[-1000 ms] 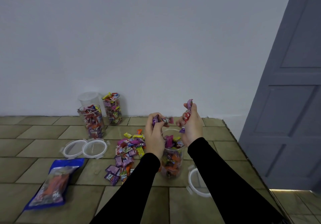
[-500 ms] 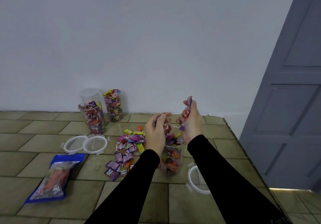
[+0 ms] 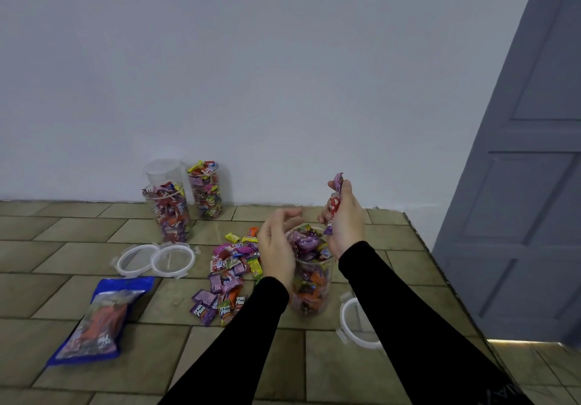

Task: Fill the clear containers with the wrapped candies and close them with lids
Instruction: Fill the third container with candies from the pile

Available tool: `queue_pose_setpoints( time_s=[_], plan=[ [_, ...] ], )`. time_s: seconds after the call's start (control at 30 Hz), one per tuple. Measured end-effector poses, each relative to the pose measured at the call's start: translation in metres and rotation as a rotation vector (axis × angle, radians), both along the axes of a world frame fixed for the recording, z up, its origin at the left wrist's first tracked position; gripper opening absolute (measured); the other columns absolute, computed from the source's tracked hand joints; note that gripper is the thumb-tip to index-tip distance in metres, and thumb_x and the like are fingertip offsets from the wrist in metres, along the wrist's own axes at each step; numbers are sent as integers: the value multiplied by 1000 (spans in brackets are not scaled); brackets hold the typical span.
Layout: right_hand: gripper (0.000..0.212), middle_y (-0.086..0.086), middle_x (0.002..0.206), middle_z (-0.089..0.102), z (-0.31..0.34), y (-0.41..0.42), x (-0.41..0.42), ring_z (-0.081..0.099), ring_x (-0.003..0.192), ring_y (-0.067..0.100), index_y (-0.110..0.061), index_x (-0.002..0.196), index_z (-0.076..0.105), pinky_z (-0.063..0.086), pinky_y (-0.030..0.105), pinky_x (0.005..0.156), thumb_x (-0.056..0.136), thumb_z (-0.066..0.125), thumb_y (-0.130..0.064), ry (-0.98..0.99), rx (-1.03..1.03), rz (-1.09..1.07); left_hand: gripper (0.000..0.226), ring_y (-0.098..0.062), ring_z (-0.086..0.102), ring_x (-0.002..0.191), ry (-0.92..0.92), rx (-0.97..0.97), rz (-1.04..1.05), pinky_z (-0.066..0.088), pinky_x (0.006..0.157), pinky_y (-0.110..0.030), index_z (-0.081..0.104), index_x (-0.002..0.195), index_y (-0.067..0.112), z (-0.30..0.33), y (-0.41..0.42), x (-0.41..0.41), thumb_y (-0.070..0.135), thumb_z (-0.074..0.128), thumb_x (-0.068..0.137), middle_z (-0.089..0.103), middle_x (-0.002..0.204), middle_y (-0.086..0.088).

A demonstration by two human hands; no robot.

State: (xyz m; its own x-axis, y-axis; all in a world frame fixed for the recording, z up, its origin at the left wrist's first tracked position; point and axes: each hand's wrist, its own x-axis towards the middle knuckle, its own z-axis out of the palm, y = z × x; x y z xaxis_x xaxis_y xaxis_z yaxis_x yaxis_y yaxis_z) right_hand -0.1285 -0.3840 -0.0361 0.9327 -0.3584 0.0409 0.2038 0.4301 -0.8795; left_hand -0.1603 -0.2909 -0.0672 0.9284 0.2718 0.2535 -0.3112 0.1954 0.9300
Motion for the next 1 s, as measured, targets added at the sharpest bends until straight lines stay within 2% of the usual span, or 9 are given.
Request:
queue_pose_setpoints(
  time_s=[0.07,0.17,0.37,0.43,0.53,0.63,0.7,0.87,1.0],
  plan=[
    [36,-3,66,36,0,0,-1,33,36,8,-15,95,63,26,31,49,102,37,-41,3,-16,15,52,-21,67,98,42,17,-41,51,85,-24,66,97,6,-13,0,2,43,29,100,71,101,-8],
    [34,-7,60,38,0,0,-1,30,42,9,-16,96,64,28,28,49,102,38,-37,-23,-34,77,85,-21,65,108,299,2,-209,44,103,-44,68,117,23,-28,1,5,86,25,80,72,109,-3],
    [33,-7,53,41,0,-1,-4,35,48,10,-15,97,62,33,22,46,104,35,-33,-69,-34,179,110,-24,63,114,414,-74,-229,42,106,-48,54,134,25,-44,2,20,101,32,57,67,122,-6],
    [33,-7,51,40,1,-1,-5,35,48,9,-15,94,60,32,21,44,105,33,-30,-97,-16,196,100,-25,66,109,407,-114,-241,44,104,-48,64,123,21,-36,2,14,96,32,64,71,113,-8],
    [32,-8,49,41,3,-2,-6,35,48,8,-15,85,57,29,18,43,104,34,-28,-63,77,233,72,-22,72,91,383,-152,-265,53,90,-38,77,85,21,-17,-1,2,70,25,92,76,91,-8],
    [26,-6,53,42,7,0,-9,36,48,8,-15,75,51,28,18,42,98,39,-20,-35,232,288,65,-22,72,81,361,-181,-274,56,79,-33,71,89,15,-17,-2,4,60,25,98,76,84,-9],
    [25,-4,58,44,8,0,-11,38,50,10,-11,71,47,32,19,49,92,34,-10,-99,307,292,64,-23,72,82,354,-197,-274,55,80,-34,71,90,14,-18,-1,5,60,26,97,75,86,-10],
    [11,-1,53,48,6,-1,-17,42,56,15,-9,61,45,33,22,56,63,36,-3,-155,183,305,67,-24,72,82,325,-242,-288,54,82,-36,76,76,17,-21,-2,6,59,29,98,75,86,-12],
    [12,0,52,49,2,-2,-14,42,56,16,-9,51,44,32,21,47,46,34,-7,-150,67,289,67,-20,72,77,322,-244,-296,53,78,-33,78,69,18,-23,-2,9,55,30,99,75,82,-9]
  ],
)
